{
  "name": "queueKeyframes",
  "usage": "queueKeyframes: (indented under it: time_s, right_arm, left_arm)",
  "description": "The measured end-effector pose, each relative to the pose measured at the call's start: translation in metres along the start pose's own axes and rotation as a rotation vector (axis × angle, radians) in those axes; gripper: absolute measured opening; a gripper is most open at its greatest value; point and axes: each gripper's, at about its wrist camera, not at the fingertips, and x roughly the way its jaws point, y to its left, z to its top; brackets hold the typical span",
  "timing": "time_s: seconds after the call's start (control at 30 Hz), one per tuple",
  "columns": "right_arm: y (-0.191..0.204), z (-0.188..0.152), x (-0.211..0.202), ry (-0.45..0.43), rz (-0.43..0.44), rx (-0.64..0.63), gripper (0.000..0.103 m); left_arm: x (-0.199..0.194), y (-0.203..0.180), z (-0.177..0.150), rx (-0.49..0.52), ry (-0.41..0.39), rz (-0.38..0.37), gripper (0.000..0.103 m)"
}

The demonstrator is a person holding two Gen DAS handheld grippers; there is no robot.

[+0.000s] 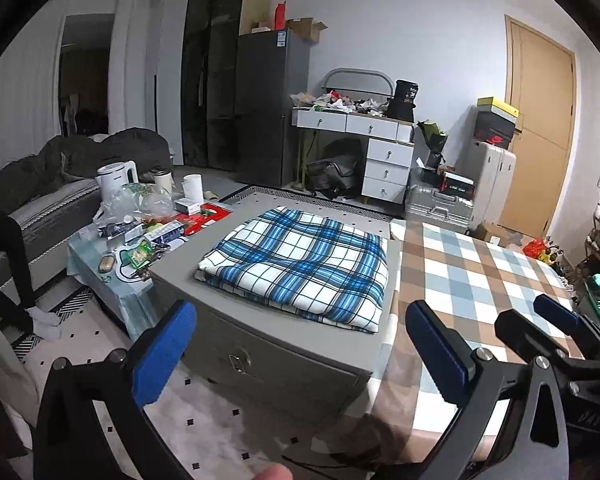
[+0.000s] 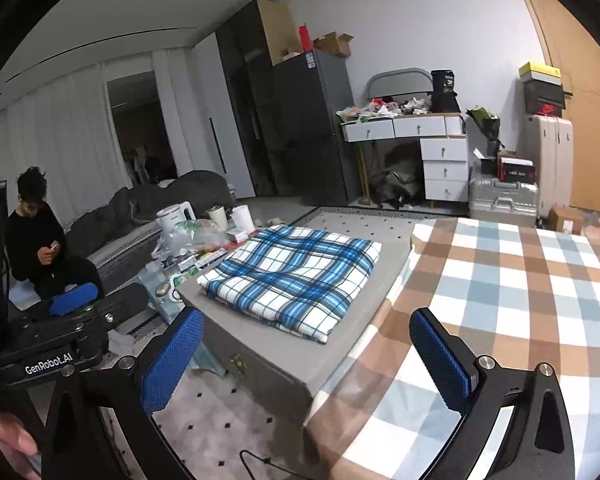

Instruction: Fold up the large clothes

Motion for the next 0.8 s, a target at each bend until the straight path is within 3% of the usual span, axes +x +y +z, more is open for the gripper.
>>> queueKeyframes:
  time_s: [0.8]
  right_arm:
    - [0.012, 0.003, -0.001, -0.025, 0.01, -0.015, 0.103]
  left_arm:
    - [-0.001, 0.003, 0.003, 0.012, 0.009, 0.003, 0.102]
